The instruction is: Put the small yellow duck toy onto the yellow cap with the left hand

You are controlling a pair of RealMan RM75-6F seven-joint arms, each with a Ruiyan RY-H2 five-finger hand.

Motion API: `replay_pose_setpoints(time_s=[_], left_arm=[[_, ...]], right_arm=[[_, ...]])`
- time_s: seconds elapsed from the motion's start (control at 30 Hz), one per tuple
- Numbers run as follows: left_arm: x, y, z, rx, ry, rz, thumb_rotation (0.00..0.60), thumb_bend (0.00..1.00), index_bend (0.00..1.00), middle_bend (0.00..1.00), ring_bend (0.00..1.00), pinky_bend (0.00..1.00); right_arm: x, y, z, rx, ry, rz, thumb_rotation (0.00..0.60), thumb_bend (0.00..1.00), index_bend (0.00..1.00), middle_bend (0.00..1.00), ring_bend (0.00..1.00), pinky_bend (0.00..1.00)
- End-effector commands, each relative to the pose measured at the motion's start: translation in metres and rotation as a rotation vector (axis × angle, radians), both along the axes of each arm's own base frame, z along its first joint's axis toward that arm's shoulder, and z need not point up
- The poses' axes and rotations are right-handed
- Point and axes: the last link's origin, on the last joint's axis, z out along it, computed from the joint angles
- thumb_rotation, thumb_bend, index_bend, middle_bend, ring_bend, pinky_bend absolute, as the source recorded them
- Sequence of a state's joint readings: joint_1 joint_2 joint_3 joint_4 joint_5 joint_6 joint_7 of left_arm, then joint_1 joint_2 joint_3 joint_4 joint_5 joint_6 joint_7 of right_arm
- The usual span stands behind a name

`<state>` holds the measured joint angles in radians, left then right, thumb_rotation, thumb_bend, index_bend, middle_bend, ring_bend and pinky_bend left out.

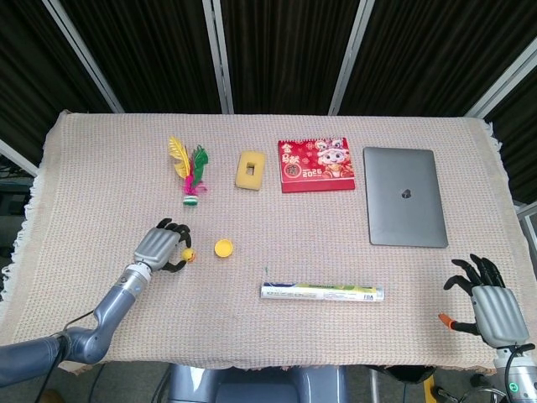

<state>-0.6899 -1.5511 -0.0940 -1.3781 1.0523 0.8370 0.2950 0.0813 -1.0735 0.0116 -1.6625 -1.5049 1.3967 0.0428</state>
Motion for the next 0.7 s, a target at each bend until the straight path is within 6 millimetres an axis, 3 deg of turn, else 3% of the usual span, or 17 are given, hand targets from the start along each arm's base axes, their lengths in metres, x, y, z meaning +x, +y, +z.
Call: replay_pose_setpoints(time_s=[0.03, 0.5, 0.7], left_arm=[[0.001, 0.0, 0.0, 0.004, 0.002, -0.003, 0.6, 0.33, 0.42, 0.19, 0.17, 0.09], [0.002, 0.0, 0.001, 0.011, 0.0, 0.0, 0.6, 0.34, 0.46, 0.19, 0.17, 0.1], [0.001, 0.004, 0.012, 0.038, -0.008, 0.001, 0.6, 0.34, 0.46, 0.19, 0.17, 0.1]], right_arm=[[0.0, 0.0, 0.0, 0.0, -0.001, -0.001, 0.6, 0.03, 0.45, 0.17, 0.0, 0.0], [0.0, 0.0, 0.0, 0.0, 0.0, 0.0, 0.6, 0.03, 0.45, 0.17, 0.0, 0.0], [0.0, 0.0, 0.0, 0.002, 0.001, -0.001, 0.6, 0.03, 0.45, 0.17, 0.0, 0.0]])
